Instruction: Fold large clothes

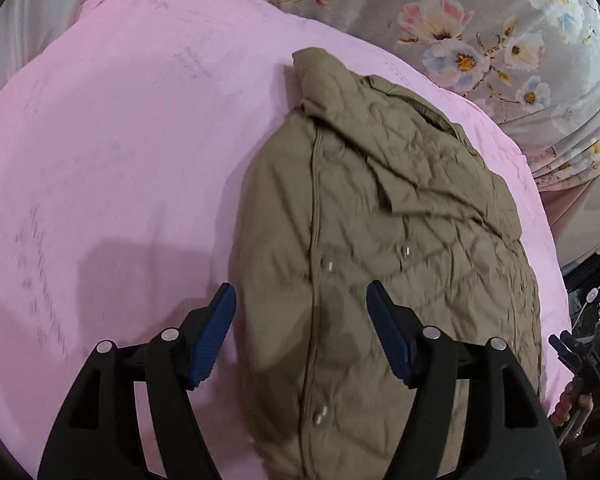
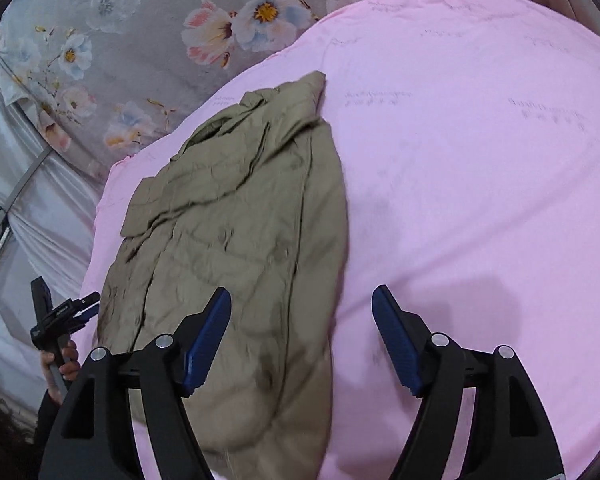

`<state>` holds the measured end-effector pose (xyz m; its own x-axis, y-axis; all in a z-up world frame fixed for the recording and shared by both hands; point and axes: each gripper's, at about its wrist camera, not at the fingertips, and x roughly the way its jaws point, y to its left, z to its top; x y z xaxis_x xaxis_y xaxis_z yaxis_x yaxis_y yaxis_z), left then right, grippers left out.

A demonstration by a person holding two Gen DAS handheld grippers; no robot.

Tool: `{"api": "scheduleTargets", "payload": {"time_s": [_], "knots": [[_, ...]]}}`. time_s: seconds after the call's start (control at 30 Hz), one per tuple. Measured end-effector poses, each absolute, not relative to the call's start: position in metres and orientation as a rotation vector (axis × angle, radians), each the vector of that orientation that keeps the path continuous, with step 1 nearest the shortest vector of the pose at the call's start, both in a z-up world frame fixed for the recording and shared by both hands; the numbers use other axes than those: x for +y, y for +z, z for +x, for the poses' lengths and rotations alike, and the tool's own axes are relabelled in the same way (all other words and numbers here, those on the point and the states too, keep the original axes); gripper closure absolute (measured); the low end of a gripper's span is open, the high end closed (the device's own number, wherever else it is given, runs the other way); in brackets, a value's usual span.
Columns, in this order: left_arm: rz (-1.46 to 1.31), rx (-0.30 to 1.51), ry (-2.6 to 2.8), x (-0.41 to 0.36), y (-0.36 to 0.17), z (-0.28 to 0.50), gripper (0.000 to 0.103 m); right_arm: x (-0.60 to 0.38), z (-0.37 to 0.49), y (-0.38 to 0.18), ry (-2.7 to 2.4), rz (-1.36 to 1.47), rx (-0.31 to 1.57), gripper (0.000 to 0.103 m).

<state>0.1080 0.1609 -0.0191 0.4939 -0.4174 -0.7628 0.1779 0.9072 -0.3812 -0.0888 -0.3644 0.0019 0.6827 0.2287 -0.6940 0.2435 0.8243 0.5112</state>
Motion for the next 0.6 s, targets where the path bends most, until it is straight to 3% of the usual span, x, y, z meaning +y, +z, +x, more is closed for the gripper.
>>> {"api": "scheduleTargets", "payload": {"time_s": [0.23,0.3,0.4,0.43,0.5,0.57,0.6], "knots": [[-0.342,1.026,-0.445,0.16,-0.038,0.028,0.037,-0.315,-0.15,-0.033,0.179,0.721,0.876,0.031],[-0.342,1.008,-0.451,0.153,-0.038,0.018,0.031,-0.303,-0.156,-0.032,0.16,0.681,0.826,0.03],[-0.34,0.998,-0.46,0.14,-0.036,0.016,0.033,-0.296,-0.155,-0.033,0.172,0.703,0.788,0.029],[-0.336,0.991,-0.462,0.136,-0.035,0.015,0.037,-0.296,-0.154,-0.033,0.175,0.712,0.777,0.03],[-0.347,0.988,-0.461,0.133,-0.034,0.017,0.062,-0.297,-0.149,-0.033,0.174,0.722,0.771,0.04],[-0.357,0.978,-0.458,0.133,-0.03,0.017,0.077,-0.298,-0.147,-0.034,0.181,0.73,0.778,0.075],[-0.357,0.967,-0.457,0.134,-0.026,0.016,0.087,-0.297,-0.147,-0.032,0.186,0.729,0.77,0.078]]}}
